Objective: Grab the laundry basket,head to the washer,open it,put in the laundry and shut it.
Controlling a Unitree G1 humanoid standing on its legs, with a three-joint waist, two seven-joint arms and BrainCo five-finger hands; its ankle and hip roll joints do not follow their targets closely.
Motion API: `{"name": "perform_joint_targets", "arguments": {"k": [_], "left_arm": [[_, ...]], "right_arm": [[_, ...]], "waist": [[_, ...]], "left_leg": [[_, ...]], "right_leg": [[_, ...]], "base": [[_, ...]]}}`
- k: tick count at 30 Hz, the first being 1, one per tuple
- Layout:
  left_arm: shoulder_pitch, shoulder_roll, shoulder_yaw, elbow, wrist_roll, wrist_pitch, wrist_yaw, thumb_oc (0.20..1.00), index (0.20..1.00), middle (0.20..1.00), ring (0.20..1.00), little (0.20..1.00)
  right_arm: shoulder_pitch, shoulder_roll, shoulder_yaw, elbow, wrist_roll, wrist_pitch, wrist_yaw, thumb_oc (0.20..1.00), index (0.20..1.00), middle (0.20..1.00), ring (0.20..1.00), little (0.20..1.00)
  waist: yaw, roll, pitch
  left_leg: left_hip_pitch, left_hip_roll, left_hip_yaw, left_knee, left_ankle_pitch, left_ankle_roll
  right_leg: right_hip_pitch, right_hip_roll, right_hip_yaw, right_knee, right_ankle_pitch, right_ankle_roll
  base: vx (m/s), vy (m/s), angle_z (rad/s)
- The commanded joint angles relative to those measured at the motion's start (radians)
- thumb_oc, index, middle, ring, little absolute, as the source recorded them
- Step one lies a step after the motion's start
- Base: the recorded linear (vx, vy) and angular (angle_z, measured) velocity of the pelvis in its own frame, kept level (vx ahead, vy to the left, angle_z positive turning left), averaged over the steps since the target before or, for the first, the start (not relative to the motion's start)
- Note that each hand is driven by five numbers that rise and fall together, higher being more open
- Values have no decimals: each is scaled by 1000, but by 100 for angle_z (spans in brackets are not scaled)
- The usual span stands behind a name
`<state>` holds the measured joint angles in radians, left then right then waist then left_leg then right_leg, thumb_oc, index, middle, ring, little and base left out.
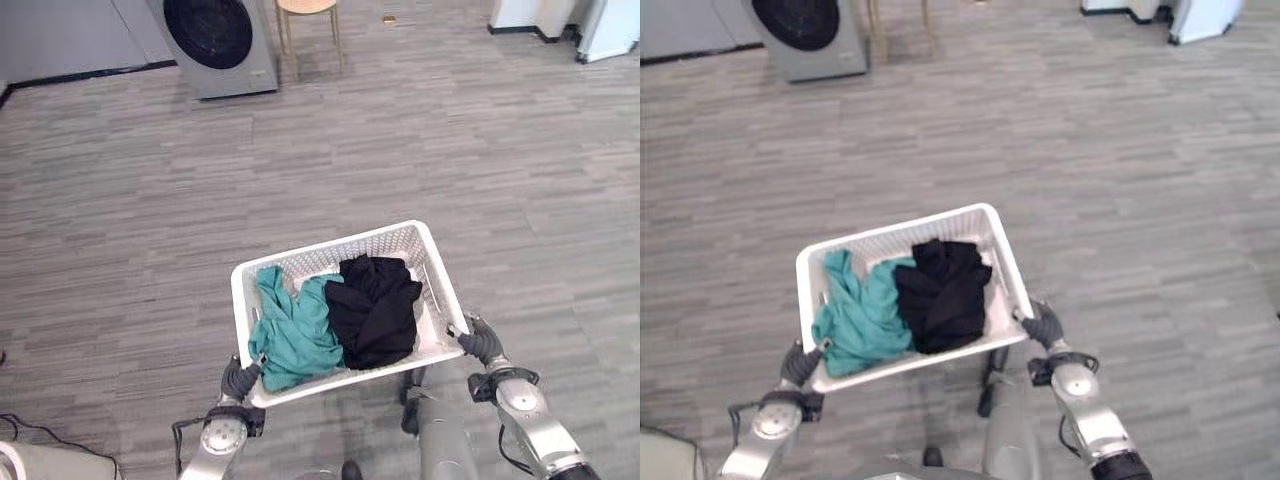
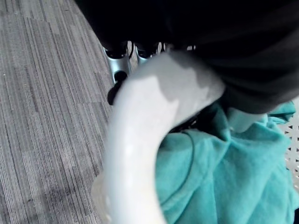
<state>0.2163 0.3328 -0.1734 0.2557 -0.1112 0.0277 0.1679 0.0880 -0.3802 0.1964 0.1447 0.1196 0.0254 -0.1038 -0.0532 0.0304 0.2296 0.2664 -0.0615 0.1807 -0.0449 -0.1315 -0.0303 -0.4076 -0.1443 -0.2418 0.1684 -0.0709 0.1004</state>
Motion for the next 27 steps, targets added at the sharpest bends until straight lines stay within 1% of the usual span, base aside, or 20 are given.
{"name": "perform_joint_targets", "arguments": {"k": [1, 3, 4, 5, 7, 9, 10, 11, 13, 14, 17, 18, 19, 20, 21, 22, 23, 24, 26, 27], "left_arm": [[-61, 13, 22, -80, -48, -122, -33, 200, 200, 200, 200, 200], [-62, 13, 22, -79, -48, -122, -33, 200, 200, 200, 200, 200], [-57, 8, 23, -83, -69, -121, -36, 200, 200, 200, 200, 200], [-50, 1, 26, -74, -78, -117, -39, 200, 200, 200, 200, 200], [-45, -2, 24, -80, -89, -115, -42, 200, 200, 200, 200, 200], [-45, -5, 18, -83, -92, -113, -44, 200, 200, 200, 200, 200], [-45, -5, 18, -83, -92, -113, -44, 200, 200, 200, 200, 200], [-41, -3, 14, -94, -81, -107, -47, 200, 200, 200, 200, 200], [-40, -5, 11, -98, -72, -101, -45, 200, 200, 200, 200, 200], [-42, -8, 9, -96, -67, -96, -45, 200, 200, 200, 200, 200], [-51, -15, 4, -96, -62, -91, -39, 200, 200, 200, 200, 200], [-53, -15, 4, -99, -60, -89, -41, 200, 200, 200, 200, 200], [-53, -12, 5, -103, -57, -89, -43, 200, 200, 200, 200, 200], [-46, -10, 10, -108, -53, -91, -50, 200, 200, 200, 200, 200], [-46, -10, 10, -108, -53, -91, -51, 200, 200, 200, 200, 200], [-40, -7, 11, -111, -50, -91, -55, 200, 200, 200, 200, 200], [-37, 2, 6, -109, -50, -92, -58, 200, 200, 200, 200, 200], [-37, 8, 1, -106, -49, -90, -60, 200, 200, 200, 200, 200], [-53, 33, -7, -109, -42, -87, -60, 200, 200, 200, 200, 200], [-54, 34, -7, -109, -42, -87, -60, 200, 200, 200, 200, 200]], "right_arm": [[-25, -29, -48, -76, 76, -99, 94, 200, 200, 200, 200, 200], [-26, -29, -47, -76, 76, -99, 94, 200, 200, 200, 200, 200], [-27, -40, -54, -79, 79, -96, 90, 200, 200, 200, 200, 200], [-27, -50, -61, -83, 79, -92, 87, 200, 200, 200, 200, 200], [-22, -57, -74, -88, 75, -83, 85, 200, 200, 200, 200, 200], [-18, -62, -85, -87, 73, -79, 81, 200, 200, 200, 200, 200], [-18, -62, -85, -87, 73, -79, 81, 200, 200, 200, 200, 200], [-10, -65, -96, -88, 74, -79, 72, 200, 200, 200, 200, 200], [-6, -60, -96, -82, 74, -83, 63, 200, 200, 200, 200, 200], [-3, -53, -96, -75, 72, -85, 57, 200, 200, 200, 200, 200], [-1, -47, -100, -70, 71, -90, 45, 200, 200, 200, 200, 200], [1, -45, -103, -70, 72, -91, 44, 200, 200, 200, 200, 200], [2, -42, -104, -72, 70, -90, 44, 200, 200, 200, 200, 200], [6, -39, -102, -69, 67, -91, 51, 200, 200, 200, 200, 200], [6, -39, -102, -69, 67, -91, 51, 200, 200, 200, 200, 200], [15, -33, -106, -73, 69, -92, 54, 200, 200, 200, 200, 200], [29, -13, -107, -75, 71, -94, 56, 200, 200, 200, 200, 200], [32, -5, -108, -75, 70, -93, 60, 200, 200, 200, 200, 200], [26, 10, -95, -74, 69, -97, 66, 200, 200, 200, 200, 200], [25, 11, -95, -74, 69, -98, 66, 200, 200, 200, 200, 200]], "waist": [[1, 2, -17], [-2, 0, -21], [8, -6, -11], [17, -25, -8], [31, -32, -16], [43, -31, -22], [43, -33, -24], [55, -32, -31], [67, -21, -33], [74, -12, -32], [86, -15, -31], [84, -23, -33], [89, -23, -35], [90, -19, -46], [91, -20, -45], [93, -20, -54], [98, -39, -67], [99, -50, -74], [90, -76, -71], [92, -77, -72]], "left_leg": [[-153, 128, -43, 328, 77, -75], [-161, 126, -46, 331, 80, -75], [-205, 146, -53, 448, 136, -80], [-265, 160, -18, 574, 158, -77], [-297, 167, 35, 550, 126, -59], [-346, 160, 72, 497, 97, -49], [-348, 158, 73, 493, 101, -48], [-387, 157, 111, 374, 79, -34], [-402, 144, 105, 209, 140, -45], [-413, 146, 91, 121, 206, -59], [-484, 166, 82, -26, 246, -72], [-499, 171, 86, -34, 236, -79], [-514, 185, 99, -30, 259, -73], [-503, 194, 101, -31, 266, -71], [-502, 194, 101, -31, 266, -71], [-501, 202, 106, -13, 289, -70], [-507, 192, 103, 55, 302, -57], [-506, 179, 106, 78, 284, -45], [-483, 149, 115, 111, 232, -6], [-484, 148, 117, 112, 231, -6]], "right_leg": [[217, 7, 60, -73, 82, 37], [213, 5, 58, -77, 86, 37], [254, 15, 41, -81, 69, 17], [300, 11, 23, -90, 43, -11], [349, 12, 13, -96, 17, -19], [392, 10, 9, -104, -7, -15], [389, 8, 10, -106, -4, -14], [442, 14, 1, -123, -32, -4], [482, 36, -6, -129, -54, -1], [516, 53, -13, -143, -68, 1], [577, 67, -11, -155, -107, 8], [603, 61, -8, -153, -129, 14], [611, 65, -4, -150, -129, 14], [630, 70, 3, -145, -146, 19], [631, 70, 4, -144, -146, 19], [655, 67, 8, -143, -156, 26], [676, 35, 19, -93, -148, 40], [664, 13, 25, -47, -126, 52], [597, -28, 49, 141, -18, 82], [593, -30, 51, 145, -20, 83]], "base": [[420, -350, 128], [171, -195, 91], [340, -357, -2], [489, -426, -30], [469, -220, -25], [341, -65, -39], [405, -25, -42], [441, -10, -31], [514, 14, -21], [444, 29, -6], [474, 61, -5], [462, 113, -16], [525, 154, -13], [325, 121, 4], [405, 130, -23], [566, 171, -33], [734, 256, -31], [708, 292, 12], [366, 213, 19], [361, 228, -9]]}}
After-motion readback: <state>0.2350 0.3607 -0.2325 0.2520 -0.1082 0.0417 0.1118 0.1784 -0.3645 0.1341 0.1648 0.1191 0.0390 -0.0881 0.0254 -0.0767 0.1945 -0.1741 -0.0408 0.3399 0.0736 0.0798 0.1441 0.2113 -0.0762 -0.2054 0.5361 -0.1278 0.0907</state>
